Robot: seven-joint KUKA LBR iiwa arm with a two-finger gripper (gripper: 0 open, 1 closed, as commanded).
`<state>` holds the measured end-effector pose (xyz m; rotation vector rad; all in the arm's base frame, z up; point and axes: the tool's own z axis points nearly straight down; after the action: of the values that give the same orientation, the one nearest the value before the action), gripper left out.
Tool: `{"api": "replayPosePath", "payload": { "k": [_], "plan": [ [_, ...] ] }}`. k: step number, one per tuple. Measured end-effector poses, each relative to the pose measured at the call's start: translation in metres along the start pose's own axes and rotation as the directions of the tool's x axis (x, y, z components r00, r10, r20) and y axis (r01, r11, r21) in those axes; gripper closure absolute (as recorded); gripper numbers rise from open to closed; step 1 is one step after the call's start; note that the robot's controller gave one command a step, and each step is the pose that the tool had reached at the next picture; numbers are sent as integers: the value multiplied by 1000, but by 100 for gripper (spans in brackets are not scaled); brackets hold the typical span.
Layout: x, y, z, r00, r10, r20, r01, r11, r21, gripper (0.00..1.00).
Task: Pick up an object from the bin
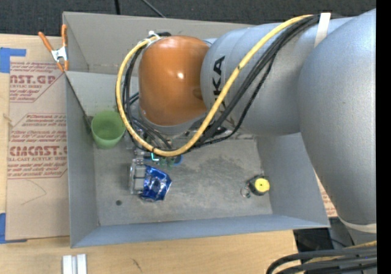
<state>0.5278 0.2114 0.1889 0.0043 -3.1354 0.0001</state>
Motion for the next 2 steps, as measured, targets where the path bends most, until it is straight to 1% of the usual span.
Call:
{"api": "replayPosePath", "payload": {
  "k": [1,2],
  "plan": [
    [22,-60,124,996,91,0,-91,996,2,0],
    [37,-72,89,966,257,5,-257,966,-2,0]
  ]
}}
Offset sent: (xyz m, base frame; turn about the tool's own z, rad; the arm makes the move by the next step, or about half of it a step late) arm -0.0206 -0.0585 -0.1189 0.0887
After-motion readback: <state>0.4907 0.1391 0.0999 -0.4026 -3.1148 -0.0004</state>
